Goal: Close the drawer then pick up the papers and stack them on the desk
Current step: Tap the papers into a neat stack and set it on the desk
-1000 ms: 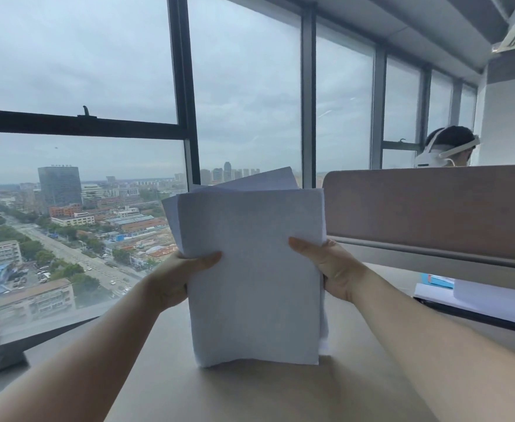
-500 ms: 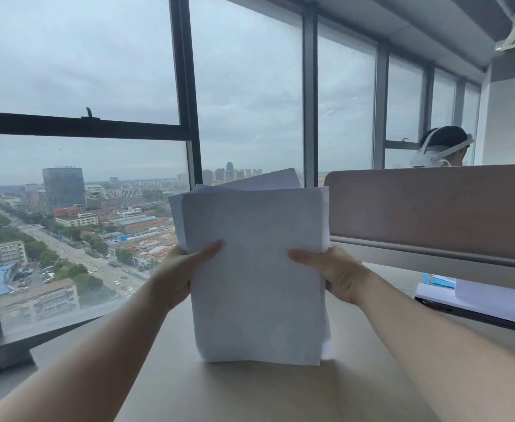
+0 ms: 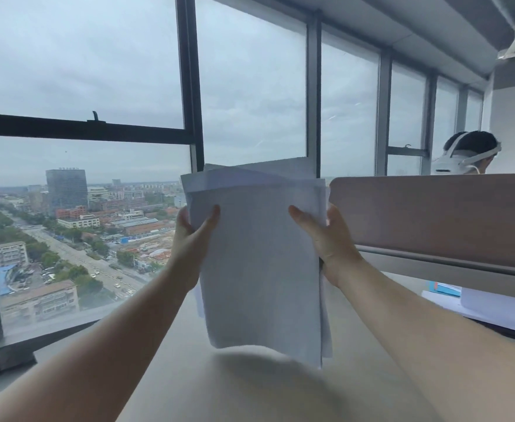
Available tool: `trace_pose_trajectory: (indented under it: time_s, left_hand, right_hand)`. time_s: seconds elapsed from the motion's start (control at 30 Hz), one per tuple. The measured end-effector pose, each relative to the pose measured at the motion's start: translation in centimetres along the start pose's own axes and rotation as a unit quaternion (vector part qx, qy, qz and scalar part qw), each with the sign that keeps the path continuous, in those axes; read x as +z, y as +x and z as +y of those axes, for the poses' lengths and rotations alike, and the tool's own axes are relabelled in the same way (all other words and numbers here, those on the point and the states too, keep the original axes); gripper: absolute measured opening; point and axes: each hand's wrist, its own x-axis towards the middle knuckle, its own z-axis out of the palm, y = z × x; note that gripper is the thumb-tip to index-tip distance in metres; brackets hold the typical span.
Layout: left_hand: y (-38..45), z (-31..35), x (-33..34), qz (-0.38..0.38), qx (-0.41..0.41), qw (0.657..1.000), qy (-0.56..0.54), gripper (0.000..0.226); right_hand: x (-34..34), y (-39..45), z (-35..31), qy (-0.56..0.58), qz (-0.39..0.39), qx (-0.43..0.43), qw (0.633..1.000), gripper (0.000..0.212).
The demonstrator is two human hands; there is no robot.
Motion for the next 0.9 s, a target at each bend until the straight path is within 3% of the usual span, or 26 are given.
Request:
trace_pose_trajectory:
  time_s: [0.07, 0.17, 0.27, 0.37, 0.43, 0.57, 0.67, 0.77, 0.9]
  left_hand:
    - [0.3, 0.2, 0.1, 0.018, 0.019, 0.999, 0.028, 0.016]
    - [0.8, -0.1, 0.2, 0.039, 0.018, 0.998, 0.055, 0.021]
    - [0.9, -0.2, 0.5, 0.032, -0.003, 0.998, 0.051, 0.020]
    - [0.7, -0.9, 0.1, 0.015, -0.030, 0.999, 0.034, 0.041]
    - [0.1, -2.1, -0.9, -0.023, -0.061, 0.996, 0.055, 0.051]
    - [-2.7, -5.7, -2.9, -0.108, -0.130, 0.983, 0.068, 0.021]
    - [-4.6, -7.9, -3.1, -0.097, -0.187, 0.976, 0.049, 0.018]
    - [-5.0, -8.7, -2.6, -0.048, -0.175, 0.982, 0.049, 0.026]
    - [-3.9, -8.7, -2.7, 0.029, -0.157, 0.986, 0.044, 0.021]
  right_hand:
    - [-0.5, 0.3, -0.2, -0.019, 0.002, -0.037, 0.999, 0.078]
    - [-0.8, 0.5, 0.2, -0.047, 0.018, -0.044, 0.998, 0.091]
    - [-0.5, 0.8, 0.7, -0.040, -0.005, -0.057, 0.998, 0.065]
    - [-0.5, 0.6, 1.2, -0.020, -0.023, -0.046, 0.998, 0.047]
    - [-1.4, 0.0, 2.2, -0.008, -0.027, -0.021, 0.999, 0.045]
    - [-3.5, -2.0, 5.1, -0.018, -0.045, 0.085, 0.995, 0.060]
    - [-3.6, -3.3, 7.0, -0.018, -0.057, 0.148, 0.987, 0.043]
    - [-2.7, -3.6, 8.0, -0.021, -0.029, 0.133, 0.990, 0.022]
    - [-2.2, -2.8, 8.1, -0.015, 0.031, 0.096, 0.995, 0.025]
